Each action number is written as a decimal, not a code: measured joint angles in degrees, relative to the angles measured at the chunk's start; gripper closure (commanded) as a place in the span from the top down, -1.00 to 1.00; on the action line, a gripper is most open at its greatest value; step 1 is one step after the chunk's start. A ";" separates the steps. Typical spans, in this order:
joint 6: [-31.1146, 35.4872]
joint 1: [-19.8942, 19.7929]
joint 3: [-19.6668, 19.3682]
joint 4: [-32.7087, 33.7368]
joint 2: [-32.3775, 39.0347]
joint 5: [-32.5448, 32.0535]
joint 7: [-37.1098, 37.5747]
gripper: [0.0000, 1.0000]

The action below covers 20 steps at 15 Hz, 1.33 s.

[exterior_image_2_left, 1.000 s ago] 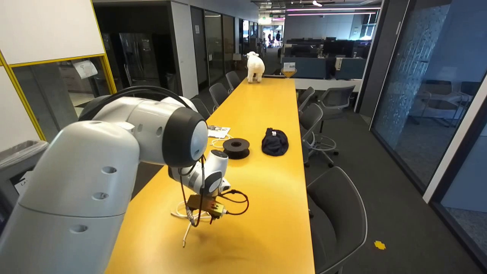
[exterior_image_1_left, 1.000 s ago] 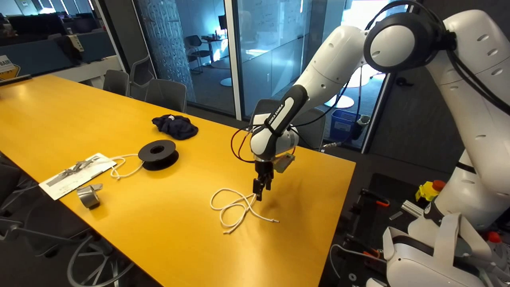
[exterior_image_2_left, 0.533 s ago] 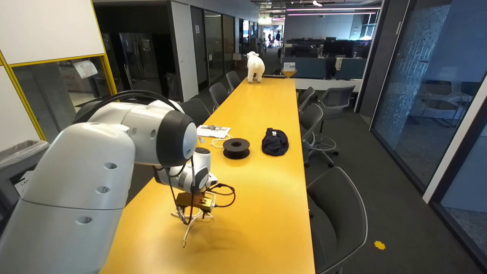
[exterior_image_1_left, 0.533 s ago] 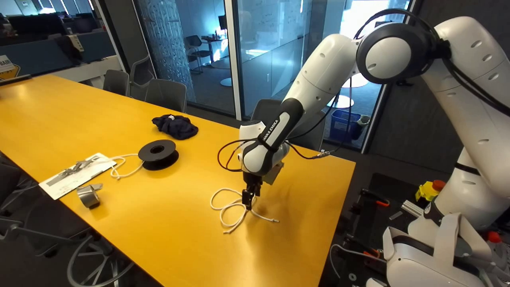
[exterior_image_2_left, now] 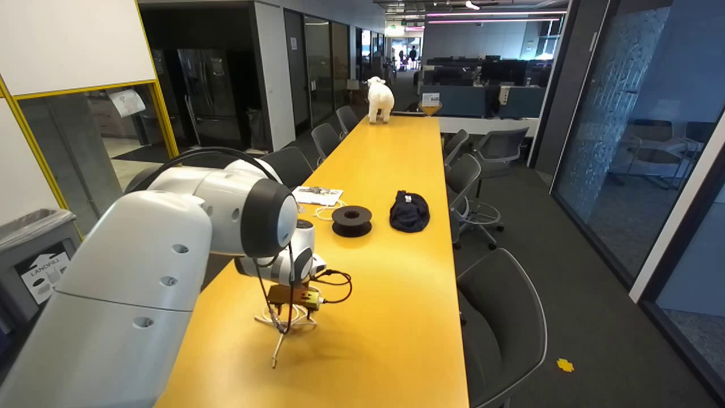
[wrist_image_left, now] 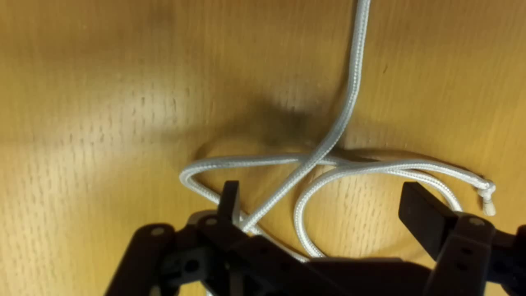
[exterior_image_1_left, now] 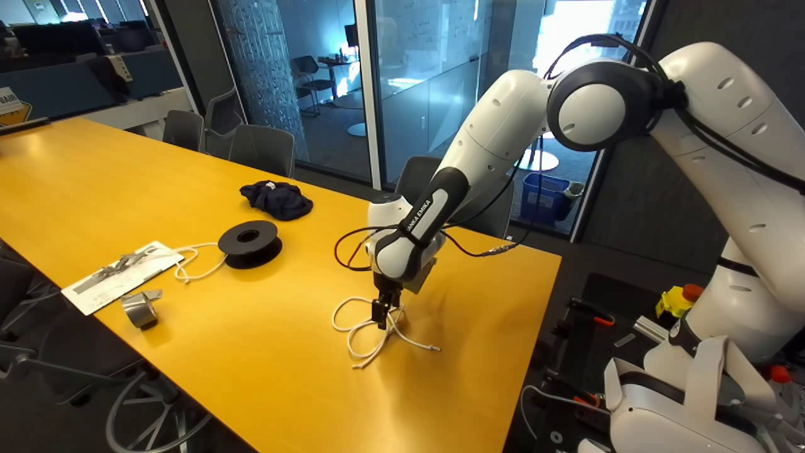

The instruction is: Unwind the white rope

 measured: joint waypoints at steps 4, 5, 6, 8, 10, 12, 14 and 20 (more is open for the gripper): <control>-0.06 -0.15 -0.01 4.06 3.85 0.00 0.06 1.00; -0.09 -0.16 -0.02 4.93 4.59 0.00 0.11 1.00; -0.13 -0.15 -0.03 5.65 5.22 -0.04 0.15 1.00; -0.26 -0.15 -0.04 6.81 5.99 -0.14 0.29 1.00; -0.71 -0.11 -0.13 7.50 6.16 -0.43 0.69 1.00; -1.43 0.02 -0.40 7.95 6.17 -0.86 1.11 1.00; -2.27 0.18 -0.74 8.34 6.17 -1.26 1.50 1.00; -3.87 0.61 -1.52 9.03 6.22 -2.33 2.24 0.17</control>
